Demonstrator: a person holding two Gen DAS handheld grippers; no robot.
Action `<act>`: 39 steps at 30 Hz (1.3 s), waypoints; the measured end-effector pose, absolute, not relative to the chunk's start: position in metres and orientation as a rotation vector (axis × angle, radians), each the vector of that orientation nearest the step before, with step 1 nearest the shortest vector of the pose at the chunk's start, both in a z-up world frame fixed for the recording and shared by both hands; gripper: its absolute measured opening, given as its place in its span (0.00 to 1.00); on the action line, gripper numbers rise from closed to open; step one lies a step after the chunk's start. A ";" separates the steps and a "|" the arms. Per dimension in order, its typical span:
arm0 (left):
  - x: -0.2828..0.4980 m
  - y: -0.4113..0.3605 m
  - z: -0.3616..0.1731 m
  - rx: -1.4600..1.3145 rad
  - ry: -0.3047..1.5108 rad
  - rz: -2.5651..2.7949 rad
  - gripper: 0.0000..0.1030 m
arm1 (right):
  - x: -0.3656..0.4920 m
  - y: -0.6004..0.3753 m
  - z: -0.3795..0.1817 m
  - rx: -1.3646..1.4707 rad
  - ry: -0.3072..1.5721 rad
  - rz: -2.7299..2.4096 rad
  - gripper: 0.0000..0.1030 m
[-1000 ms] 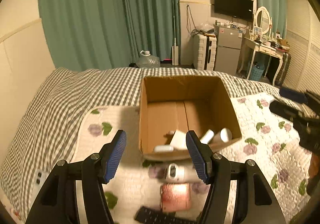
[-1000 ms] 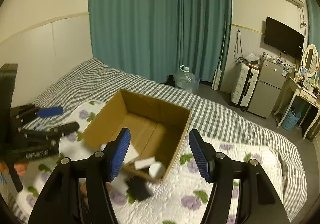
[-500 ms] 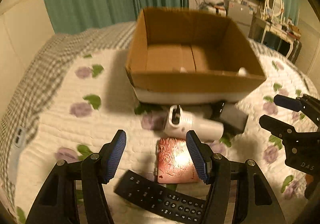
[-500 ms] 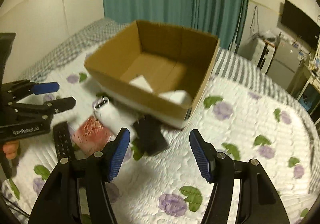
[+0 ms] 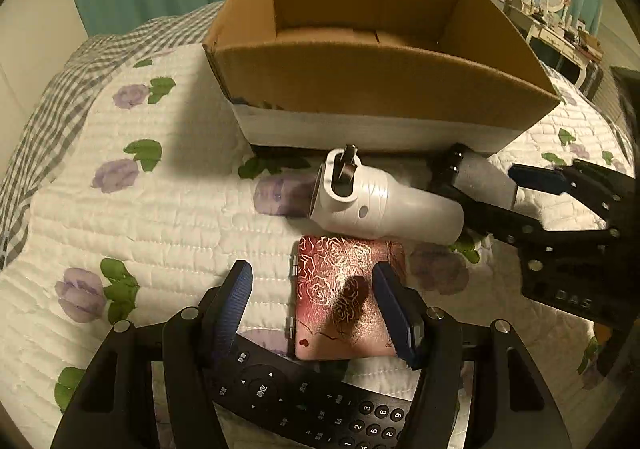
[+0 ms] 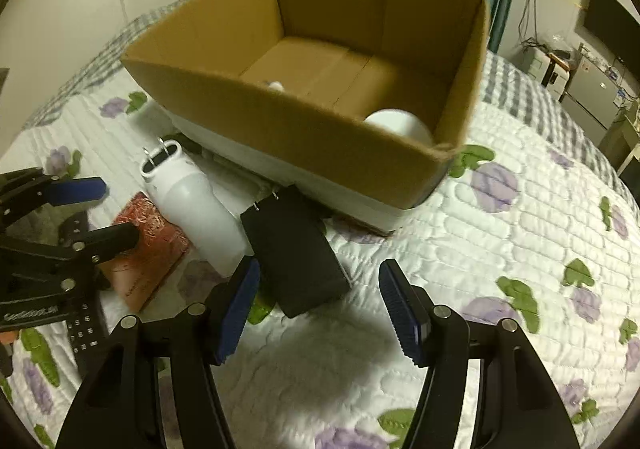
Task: Organize rigid objects
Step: 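Grasp the black power adapter with the right tool, then grasp the rose-patterned pink phone case with the left tool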
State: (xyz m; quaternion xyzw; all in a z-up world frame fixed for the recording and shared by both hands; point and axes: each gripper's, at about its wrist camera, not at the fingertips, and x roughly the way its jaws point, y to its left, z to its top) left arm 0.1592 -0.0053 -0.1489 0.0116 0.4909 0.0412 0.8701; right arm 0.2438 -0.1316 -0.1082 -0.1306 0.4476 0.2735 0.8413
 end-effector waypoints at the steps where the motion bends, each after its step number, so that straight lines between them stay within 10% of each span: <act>1: 0.159 -0.006 -0.150 0.025 1.030 0.087 0.63 | 0.246 -0.129 -0.111 -0.280 0.948 0.581 0.60; 16: 0.150 -0.026 -0.164 0.033 1.105 0.056 0.66 | 0.220 -0.145 -0.100 -0.303 0.897 0.533 0.39; 39: 0.123 -0.038 -0.156 -0.041 1.068 -0.043 0.67 | 0.193 -0.162 -0.067 -0.306 0.830 0.455 0.38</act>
